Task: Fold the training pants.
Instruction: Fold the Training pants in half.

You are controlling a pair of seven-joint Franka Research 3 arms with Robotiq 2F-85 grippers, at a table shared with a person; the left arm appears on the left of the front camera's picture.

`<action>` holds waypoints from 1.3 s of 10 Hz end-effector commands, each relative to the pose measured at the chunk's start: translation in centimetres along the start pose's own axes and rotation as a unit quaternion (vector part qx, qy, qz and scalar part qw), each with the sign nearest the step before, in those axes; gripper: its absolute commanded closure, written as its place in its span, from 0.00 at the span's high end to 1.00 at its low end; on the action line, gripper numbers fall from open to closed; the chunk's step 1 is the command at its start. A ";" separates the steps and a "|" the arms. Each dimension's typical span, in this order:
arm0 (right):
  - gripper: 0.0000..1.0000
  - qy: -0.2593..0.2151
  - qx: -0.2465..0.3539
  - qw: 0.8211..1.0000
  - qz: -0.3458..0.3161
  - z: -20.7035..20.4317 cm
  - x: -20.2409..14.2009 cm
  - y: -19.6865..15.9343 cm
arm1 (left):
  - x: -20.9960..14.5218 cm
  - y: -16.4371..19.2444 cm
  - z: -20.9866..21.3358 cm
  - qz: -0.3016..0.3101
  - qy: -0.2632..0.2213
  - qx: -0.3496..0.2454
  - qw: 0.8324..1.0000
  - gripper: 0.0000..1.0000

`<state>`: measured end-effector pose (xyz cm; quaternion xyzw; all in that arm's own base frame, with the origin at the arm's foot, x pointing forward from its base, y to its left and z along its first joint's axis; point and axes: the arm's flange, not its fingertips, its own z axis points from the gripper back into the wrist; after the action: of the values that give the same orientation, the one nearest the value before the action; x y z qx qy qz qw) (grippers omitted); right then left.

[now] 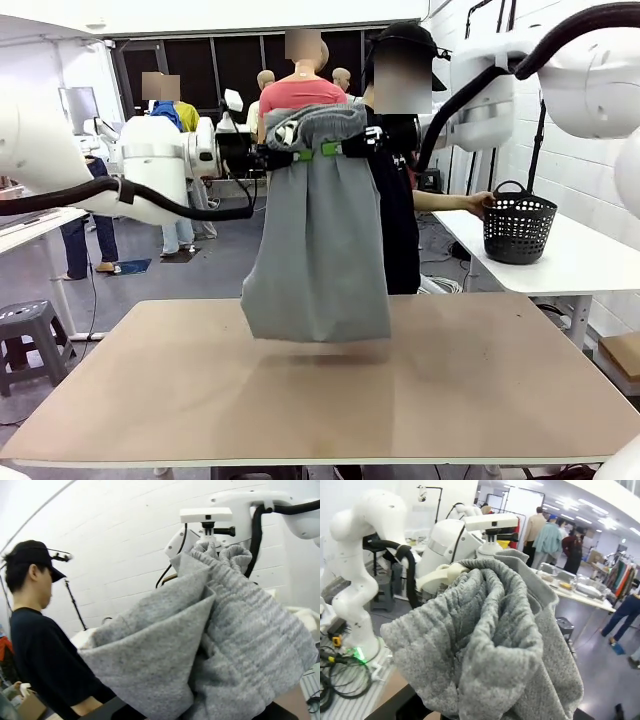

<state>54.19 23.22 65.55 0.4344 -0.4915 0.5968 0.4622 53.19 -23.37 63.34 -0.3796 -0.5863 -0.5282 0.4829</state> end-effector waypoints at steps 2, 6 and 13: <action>0.00 0.020 -0.013 0.999 0.022 -1.6 -0.5 -3.2 | -0.6 3.2 -0.6 -0.032 0.022 0.043 0.998 0.00; 0.00 0.024 -0.013 0.997 0.076 -1.3 -6.9 -0.1 | -5.8 2.5 1.1 -0.041 0.003 0.031 0.999 0.00; 0.00 -0.005 0.025 0.989 -0.145 -1.0 -13.4 8.0 | -11.5 -5.7 4.7 0.156 0.010 -0.042 0.987 0.00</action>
<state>50.90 23.70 51.30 0.4857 -0.4412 0.5612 0.5044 50.59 -21.15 50.18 -0.4619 -0.5083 -0.5043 0.5234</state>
